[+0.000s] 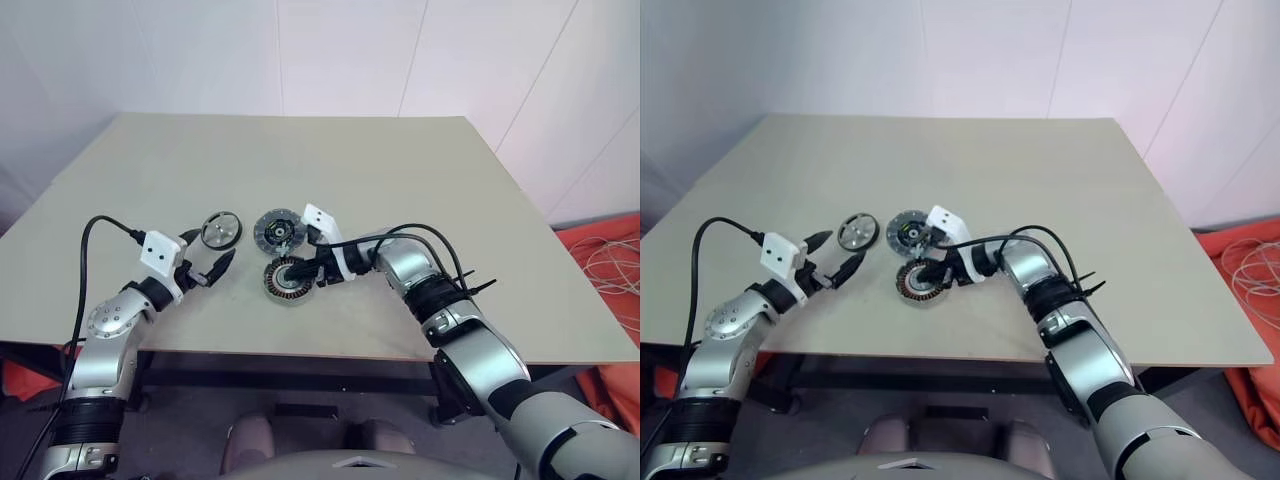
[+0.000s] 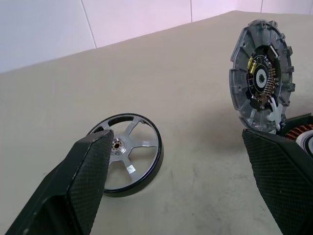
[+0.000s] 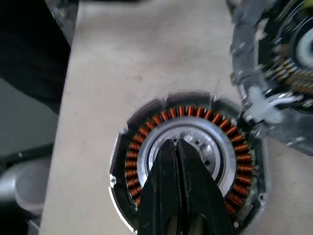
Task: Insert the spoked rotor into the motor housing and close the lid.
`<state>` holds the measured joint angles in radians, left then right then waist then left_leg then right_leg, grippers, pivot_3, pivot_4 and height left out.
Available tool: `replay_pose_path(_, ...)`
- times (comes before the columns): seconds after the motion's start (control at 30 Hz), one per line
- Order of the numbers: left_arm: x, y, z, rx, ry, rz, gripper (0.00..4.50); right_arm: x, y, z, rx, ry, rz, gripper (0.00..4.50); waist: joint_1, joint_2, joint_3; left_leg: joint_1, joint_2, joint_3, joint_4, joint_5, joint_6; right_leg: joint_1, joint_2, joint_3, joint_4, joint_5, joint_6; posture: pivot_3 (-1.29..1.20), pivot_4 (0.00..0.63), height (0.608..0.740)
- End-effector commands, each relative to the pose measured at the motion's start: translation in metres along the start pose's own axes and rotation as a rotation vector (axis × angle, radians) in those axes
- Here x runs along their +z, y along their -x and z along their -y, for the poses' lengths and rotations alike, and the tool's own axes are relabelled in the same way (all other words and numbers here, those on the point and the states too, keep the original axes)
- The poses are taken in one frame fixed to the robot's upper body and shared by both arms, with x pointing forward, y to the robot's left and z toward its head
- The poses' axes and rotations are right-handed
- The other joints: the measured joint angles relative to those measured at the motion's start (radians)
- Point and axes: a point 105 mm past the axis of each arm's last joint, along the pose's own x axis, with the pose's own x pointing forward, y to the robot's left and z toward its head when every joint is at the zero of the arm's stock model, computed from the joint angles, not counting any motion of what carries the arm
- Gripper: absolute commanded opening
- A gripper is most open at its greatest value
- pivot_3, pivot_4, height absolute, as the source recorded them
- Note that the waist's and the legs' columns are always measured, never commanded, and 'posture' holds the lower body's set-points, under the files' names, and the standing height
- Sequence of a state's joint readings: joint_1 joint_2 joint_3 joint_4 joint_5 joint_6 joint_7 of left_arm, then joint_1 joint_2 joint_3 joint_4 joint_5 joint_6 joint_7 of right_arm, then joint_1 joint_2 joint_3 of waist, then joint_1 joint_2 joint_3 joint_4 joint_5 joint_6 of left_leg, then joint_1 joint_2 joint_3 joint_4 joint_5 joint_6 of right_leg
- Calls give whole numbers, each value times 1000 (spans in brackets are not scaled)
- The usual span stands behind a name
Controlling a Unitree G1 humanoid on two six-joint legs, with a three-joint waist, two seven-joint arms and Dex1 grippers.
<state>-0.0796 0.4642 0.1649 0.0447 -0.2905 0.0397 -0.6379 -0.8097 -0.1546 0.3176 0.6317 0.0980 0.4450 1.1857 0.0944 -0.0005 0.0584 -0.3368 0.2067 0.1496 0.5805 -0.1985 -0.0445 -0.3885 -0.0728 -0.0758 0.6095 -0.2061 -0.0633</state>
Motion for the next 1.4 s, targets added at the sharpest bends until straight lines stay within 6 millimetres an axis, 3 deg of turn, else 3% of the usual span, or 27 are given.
replay_pose_path(0.03, 15, -2, -3, 5, -36, 50, 4500, 46, 8, -7, 38, 59, 150, 29, 0, 0, 0, -1, 0, 0, 0, 0, 0, -1, 0, 0, 0, 0, 0, 0, 0, 740)
replay_pose_path(0.17, 15, -3, -2, 2, -34, 52, 4500, 48, 9, -10, 49, 43, 171, 29, 0, 0, 0, -4, 0, 0, 0, 0, 0, -3, 0, 0, 0, 0, -1, 0, 0, 740)
replay_pose_path(0.43, 15, -3, -2, 4, -34, 52, 4500, -35, 3, -3, 5, 69, -146, 29, 1, 0, 0, -5, -1, 0, 0, 0, 0, -4, 0, 0, -1, 0, -1, 0, 0, 740)
replay_pose_path(0.5, 15, -3, -3, 5, -34, 52, 4500, -41, 4, 0, -10, 67, -164, 29, 0, 0, 0, -4, 0, 0, 0, 0, 0, -2, 0, 0, -1, 0, 0, 0, 0, 740)
replay_pose_path(0.57, 15, -3, -4, 7, -36, 52, 4500, -33, 4, 2, -19, 63, -126, 29, -1, 0, 0, 2, 0, 0, -1, 0, 0, 2, 0, 0, -1, -4, 6, 0, 0, 740)
replay_pose_path(0.83, 16, -5, -3, 5, -36, 54, 4500, 28, 4, -2, 10, 33, 121, 29, -1, 0, 0, 1, 0, 0, 0, 0, 0, 0, 0, 0, 0, -2, 3, 0, 0, 740)
replay_pose_path(1.03, 16, -4, -3, 5, -34, 56, 4500, 43, 5, -4, 14, 23, 177, 29, 0, 0, 0, -5, 0, 0, -1, 0, 0, -4, 0, 0, -1, 0, -1, 0, 0, 740)
replay_pose_path(1.2, 16, -4, -3, 9, -32, 56, 4500, 17, 2, -3, 4, 51, 62, 29, 1, 0, 0, -8, 0, 0, 0, 0, 0, -7, 0, 0, 0, 1, -1, 0, 0, 740)
replay_pose_path(1.33, 15, -3, -5, 28, -12, 56, 4500, -36, 5, 1, -21, 125, -183, 29, 1, 0, 0, -8, 0, 0, 0, 0, 0, -7, 0, -1, -1, 0, -1, 0, 0, 740)
replay_pose_path(1.4, 15, -2, -7, 45, 22, 65, 4500, -40, 6, 0, -15, 127, -191, 29, 0, 1, 0, -8, -1, 1, 0, 0, 0, -6, 0, 0, -1, 0, -1, 0, 0, 740)
